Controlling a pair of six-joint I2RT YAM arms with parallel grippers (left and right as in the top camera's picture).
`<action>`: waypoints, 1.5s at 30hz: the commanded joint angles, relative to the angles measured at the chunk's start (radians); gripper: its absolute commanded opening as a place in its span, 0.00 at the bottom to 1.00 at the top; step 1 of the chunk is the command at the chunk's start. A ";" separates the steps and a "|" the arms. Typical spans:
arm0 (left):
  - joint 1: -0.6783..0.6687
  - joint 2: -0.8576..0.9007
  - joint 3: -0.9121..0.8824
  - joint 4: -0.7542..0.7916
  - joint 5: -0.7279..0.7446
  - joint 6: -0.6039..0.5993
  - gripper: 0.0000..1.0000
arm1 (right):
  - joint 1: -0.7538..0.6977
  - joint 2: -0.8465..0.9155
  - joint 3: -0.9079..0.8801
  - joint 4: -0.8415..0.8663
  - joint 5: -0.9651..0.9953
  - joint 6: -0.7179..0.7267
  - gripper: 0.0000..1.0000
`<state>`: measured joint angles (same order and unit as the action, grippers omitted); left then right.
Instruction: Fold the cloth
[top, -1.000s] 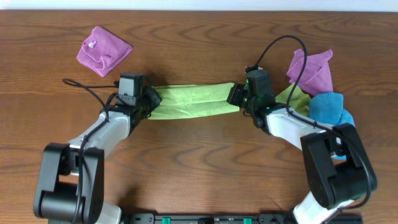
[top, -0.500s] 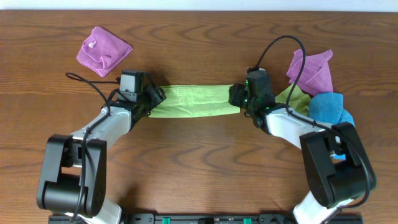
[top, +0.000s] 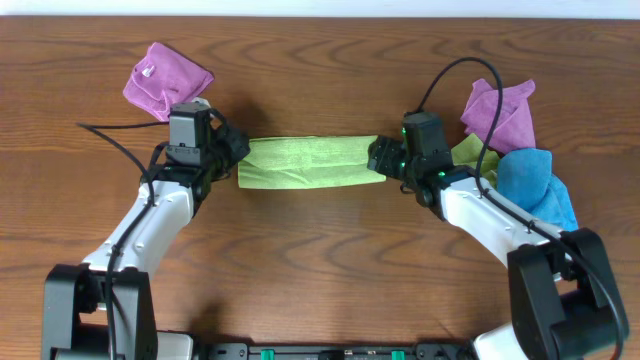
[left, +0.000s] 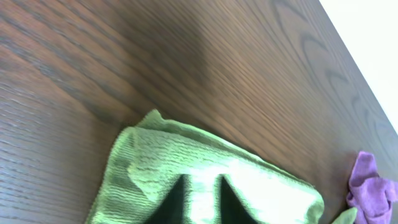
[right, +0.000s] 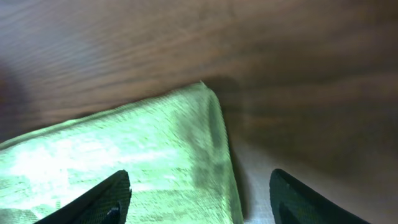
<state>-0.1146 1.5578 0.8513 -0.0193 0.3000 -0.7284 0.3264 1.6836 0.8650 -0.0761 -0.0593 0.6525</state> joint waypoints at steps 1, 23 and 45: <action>-0.030 0.028 0.018 -0.003 0.022 -0.013 0.06 | -0.010 -0.010 0.011 -0.022 0.003 0.086 0.77; -0.059 0.270 0.018 0.076 0.004 -0.020 0.06 | -0.025 0.103 0.011 0.047 -0.062 0.166 0.76; -0.057 0.270 0.018 0.076 0.016 -0.039 0.06 | 0.014 0.190 0.012 0.356 -0.185 0.162 0.01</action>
<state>-0.1715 1.8122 0.8520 0.0601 0.3119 -0.7605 0.3332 1.8912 0.8703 0.2680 -0.2188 0.8398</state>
